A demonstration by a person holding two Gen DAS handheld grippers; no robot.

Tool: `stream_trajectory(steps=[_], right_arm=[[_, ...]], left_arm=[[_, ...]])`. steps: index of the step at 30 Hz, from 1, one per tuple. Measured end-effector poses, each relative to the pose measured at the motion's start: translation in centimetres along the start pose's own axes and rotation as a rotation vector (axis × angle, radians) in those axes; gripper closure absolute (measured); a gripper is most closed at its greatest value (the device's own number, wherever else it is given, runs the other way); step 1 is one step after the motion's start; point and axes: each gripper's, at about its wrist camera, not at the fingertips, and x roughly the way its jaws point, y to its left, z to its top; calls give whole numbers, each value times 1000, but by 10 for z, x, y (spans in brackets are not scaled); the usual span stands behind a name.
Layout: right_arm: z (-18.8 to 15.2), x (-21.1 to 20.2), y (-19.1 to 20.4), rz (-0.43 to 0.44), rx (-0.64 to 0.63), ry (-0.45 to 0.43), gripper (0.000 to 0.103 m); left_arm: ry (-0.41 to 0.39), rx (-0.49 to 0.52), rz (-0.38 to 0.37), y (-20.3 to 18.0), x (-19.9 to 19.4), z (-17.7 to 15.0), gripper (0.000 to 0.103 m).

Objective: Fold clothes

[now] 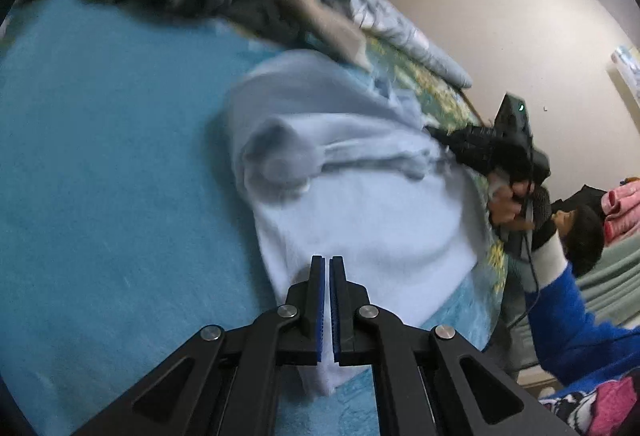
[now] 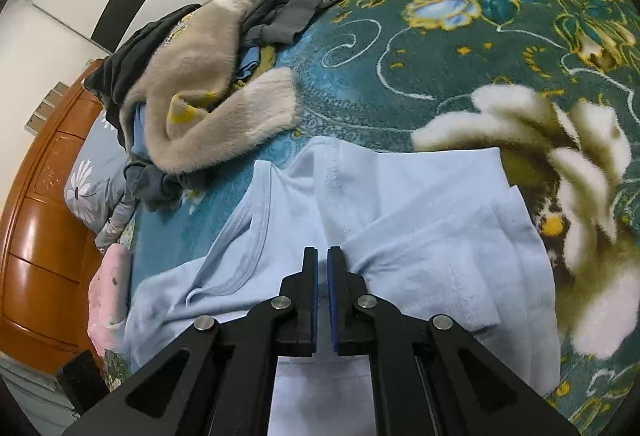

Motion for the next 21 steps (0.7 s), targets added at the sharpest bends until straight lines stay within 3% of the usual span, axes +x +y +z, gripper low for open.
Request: stream_trajectory(steps=[3,5,7,9,13,17,21], right_arm=[[-2,-3,7,3,-37,-2,99],[-1,-1,12,1,-52,4,99],[0,2,17,9,-53,6,99],[2,6,23,26,-59,13,99],[5,10,28,30,-65,23,99],[9,15,32,32,-70,33,99],[13,19,37,34,-75,42,98]], left_arm=[[-86,82,-13,-16,-14,26,97],[-135,96,14,-20,-14,50,88],[-150,98,53,-20,-1,79,61],[-133,106,88,-21,21,104,59],[62,131,124,-23,87,135,59],[228,291,280,-35,136,134,59],[318,421,374,-47,155,128,59]])
